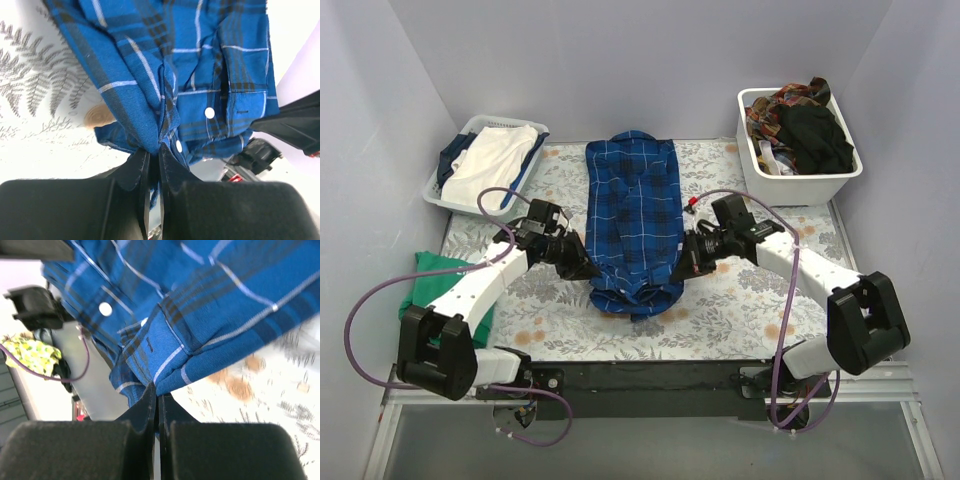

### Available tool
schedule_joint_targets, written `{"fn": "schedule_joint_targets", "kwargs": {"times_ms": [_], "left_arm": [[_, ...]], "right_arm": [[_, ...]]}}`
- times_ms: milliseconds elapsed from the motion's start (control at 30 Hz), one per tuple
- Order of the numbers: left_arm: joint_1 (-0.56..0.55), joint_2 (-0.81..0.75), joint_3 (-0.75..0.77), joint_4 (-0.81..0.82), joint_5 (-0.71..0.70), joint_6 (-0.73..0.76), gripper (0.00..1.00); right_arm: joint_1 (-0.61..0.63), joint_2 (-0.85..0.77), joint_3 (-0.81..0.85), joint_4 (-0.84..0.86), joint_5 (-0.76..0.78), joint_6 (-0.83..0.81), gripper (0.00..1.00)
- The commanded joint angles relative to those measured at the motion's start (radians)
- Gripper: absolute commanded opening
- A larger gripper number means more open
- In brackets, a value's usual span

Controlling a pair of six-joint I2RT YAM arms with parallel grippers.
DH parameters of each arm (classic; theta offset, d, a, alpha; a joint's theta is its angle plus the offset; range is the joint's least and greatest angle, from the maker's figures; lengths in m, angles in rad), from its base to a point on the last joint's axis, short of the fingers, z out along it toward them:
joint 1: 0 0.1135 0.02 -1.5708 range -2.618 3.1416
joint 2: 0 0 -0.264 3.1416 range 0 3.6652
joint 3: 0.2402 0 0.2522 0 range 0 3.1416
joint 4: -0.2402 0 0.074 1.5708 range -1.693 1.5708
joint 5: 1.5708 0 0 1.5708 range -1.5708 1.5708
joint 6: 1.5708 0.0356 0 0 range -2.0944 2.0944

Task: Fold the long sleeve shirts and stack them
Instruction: Fold the shirt

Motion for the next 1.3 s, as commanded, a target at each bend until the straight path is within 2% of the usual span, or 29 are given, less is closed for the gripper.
{"fn": "schedule_joint_targets", "kwargs": {"times_ms": [0,200,333,600,833,1200,1267], "left_arm": [[-0.001,0.029,0.071,0.039,-0.024,-0.067,0.00],[0.000,0.086,0.189,0.088,-0.115,-0.147,0.00],[0.002,0.193,0.299,0.117,-0.165,-0.181,0.00],[0.006,0.417,0.511,0.136,-0.297,-0.189,0.00],[0.025,0.552,0.641,0.120,-0.377,-0.178,0.00],[0.072,0.738,0.830,0.086,-0.348,-0.146,0.00],[0.077,0.776,0.856,0.086,-0.323,-0.132,0.04]], "right_arm": [[-0.027,0.045,0.115,0.038,-0.019,0.030,0.01],[-0.084,0.152,0.228,0.123,-0.034,0.099,0.01],[-0.109,0.244,0.320,0.173,-0.054,0.142,0.01],[-0.159,0.465,0.535,0.247,-0.112,0.237,0.01],[-0.184,0.579,0.647,0.334,-0.139,0.352,0.01],[-0.219,0.660,0.670,0.383,-0.100,0.418,0.01],[-0.225,0.666,0.661,0.383,-0.083,0.425,0.01]]}}
